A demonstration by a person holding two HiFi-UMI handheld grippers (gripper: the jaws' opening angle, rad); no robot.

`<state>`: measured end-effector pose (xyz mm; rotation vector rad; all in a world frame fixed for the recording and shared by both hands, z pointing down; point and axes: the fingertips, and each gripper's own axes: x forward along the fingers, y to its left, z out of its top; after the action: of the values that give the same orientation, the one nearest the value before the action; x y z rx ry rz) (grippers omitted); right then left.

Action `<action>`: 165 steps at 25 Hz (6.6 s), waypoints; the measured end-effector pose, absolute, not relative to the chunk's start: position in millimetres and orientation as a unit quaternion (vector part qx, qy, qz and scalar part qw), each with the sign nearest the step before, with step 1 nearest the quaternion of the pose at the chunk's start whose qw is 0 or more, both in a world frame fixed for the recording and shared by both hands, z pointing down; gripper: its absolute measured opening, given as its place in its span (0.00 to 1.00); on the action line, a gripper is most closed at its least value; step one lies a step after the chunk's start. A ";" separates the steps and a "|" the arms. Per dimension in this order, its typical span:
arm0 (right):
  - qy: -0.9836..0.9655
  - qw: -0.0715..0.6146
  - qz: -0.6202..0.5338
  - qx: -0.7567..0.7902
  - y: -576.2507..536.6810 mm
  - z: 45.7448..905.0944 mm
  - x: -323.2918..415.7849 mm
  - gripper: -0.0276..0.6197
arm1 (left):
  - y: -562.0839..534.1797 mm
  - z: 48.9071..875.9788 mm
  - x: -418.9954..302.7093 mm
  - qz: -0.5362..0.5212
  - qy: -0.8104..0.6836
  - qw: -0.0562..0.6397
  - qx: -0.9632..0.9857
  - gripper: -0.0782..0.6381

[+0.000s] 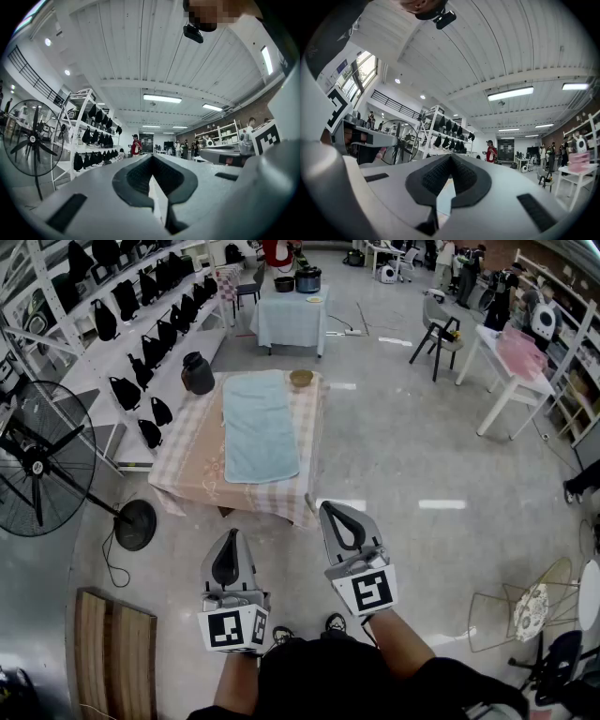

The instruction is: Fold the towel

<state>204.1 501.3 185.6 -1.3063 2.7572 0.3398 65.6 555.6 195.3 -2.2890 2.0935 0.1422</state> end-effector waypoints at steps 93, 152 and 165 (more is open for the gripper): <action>0.924 -0.315 0.052 -0.212 155.5 468.1 98.9 0.47 | 200.8 468.0 -80.7 -0.248 0.498 -0.146 -0.818 0.49; 0.851 -0.519 0.071 -0.039 172.4 649.3 93.4 0.25 | 218.4 666.1 -107.5 -0.560 0.161 -0.108 -0.805 0.21; 0.838 -0.546 -0.004 0.016 179.6 658.2 90.1 0.26 | 218.0 666.5 -106.6 -0.552 0.167 -0.113 -0.809 0.21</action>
<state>90.1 179.6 658.2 0.0828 4.2956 -0.0214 -106.6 218.0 666.5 -2.7426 0.5647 -1.8728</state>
